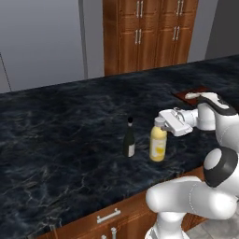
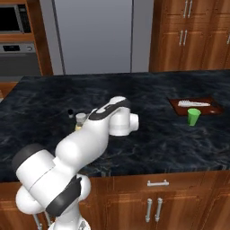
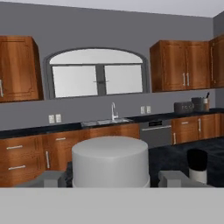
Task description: Place the drinks on the dining counter in a tight cluster.
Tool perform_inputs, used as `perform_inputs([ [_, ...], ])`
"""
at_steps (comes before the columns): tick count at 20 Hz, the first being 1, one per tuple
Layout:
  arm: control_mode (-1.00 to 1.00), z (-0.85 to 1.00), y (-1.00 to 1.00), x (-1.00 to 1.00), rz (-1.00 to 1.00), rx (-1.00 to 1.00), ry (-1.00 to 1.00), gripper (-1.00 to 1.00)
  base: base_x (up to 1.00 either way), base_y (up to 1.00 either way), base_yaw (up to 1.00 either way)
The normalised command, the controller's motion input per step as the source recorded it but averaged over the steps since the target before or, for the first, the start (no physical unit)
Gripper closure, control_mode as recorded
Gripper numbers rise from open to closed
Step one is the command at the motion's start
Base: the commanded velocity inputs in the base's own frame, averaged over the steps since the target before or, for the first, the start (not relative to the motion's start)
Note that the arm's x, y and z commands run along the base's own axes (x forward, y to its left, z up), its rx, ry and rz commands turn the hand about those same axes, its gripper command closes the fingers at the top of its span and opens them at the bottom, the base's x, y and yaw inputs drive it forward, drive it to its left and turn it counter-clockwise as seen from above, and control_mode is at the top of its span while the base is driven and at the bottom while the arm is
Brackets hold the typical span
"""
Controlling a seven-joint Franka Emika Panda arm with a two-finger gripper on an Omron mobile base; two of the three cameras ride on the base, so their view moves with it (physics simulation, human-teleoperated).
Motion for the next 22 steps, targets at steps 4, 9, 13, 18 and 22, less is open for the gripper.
perform_inputs([
  [4,1.00,0.00,0.00,0.00,0.00,0.00,0.00,1.00,0.01,0.00,0.00],
  [9,1.00,0.00,0.00,0.00,0.00,0.00,0.00,1.00,0.01,0.00,0.00],
  [13,-1.00,-0.01,-0.07,0.10,0.00,0.00,0.00,1.00,0.20,-0.09,0.00],
  [18,-1.00,-0.04,-0.29,0.56,0.04,0.01,0.00,1.00,0.00,0.00,0.00],
  [22,-1.00,-0.16,-0.04,0.67,0.16,0.04,0.00,1.00,0.00,0.00,0.00],
])
